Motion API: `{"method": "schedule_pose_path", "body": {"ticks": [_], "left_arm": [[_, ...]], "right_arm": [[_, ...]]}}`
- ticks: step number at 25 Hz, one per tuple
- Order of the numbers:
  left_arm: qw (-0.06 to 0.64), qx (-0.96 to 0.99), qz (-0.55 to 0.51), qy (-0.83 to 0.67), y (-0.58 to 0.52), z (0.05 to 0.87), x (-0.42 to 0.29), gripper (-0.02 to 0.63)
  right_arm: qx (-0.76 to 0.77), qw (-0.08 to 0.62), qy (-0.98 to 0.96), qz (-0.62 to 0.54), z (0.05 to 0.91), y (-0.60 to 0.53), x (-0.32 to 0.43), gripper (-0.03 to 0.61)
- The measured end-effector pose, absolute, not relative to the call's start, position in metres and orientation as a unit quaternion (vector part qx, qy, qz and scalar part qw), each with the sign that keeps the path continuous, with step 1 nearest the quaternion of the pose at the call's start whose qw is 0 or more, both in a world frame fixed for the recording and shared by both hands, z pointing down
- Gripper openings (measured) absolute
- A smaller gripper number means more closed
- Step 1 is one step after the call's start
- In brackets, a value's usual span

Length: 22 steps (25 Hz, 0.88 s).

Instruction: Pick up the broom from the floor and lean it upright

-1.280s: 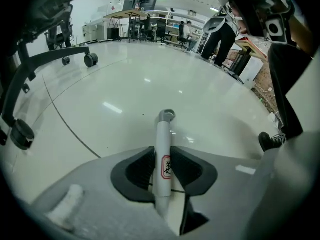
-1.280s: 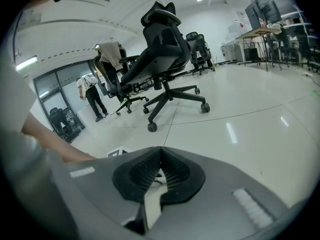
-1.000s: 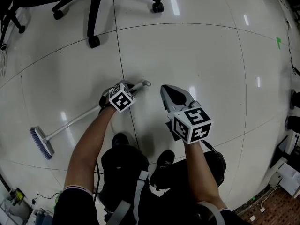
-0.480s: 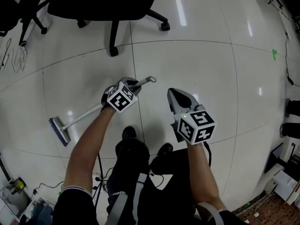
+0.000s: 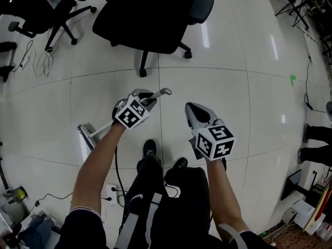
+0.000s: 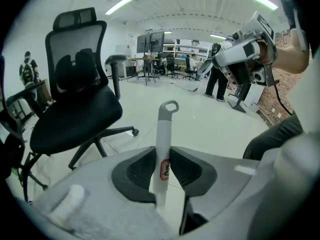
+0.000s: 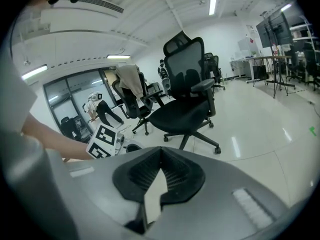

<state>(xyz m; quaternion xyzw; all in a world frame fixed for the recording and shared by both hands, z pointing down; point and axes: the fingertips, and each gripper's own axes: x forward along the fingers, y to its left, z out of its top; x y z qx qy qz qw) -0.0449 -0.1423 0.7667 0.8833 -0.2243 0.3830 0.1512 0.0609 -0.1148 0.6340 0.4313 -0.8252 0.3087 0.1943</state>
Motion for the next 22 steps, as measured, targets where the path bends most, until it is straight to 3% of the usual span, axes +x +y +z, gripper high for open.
{"method": "schedule_pose_path", "body": {"ticks": [11,22], "left_arm": [[0.149,0.878,0.326,-0.318,-0.173,0.586,-0.135,0.094],[0.167,0.842,0.277,-0.431,-0.203,0.499,-0.217,0.094]], "right_arm": [[0.401,0.198,-0.85,0.279,0.487,-0.14,-0.012,0.003],[0.387,0.191,-0.868,0.247,0.415,-0.168,-0.057,0.003]]}}
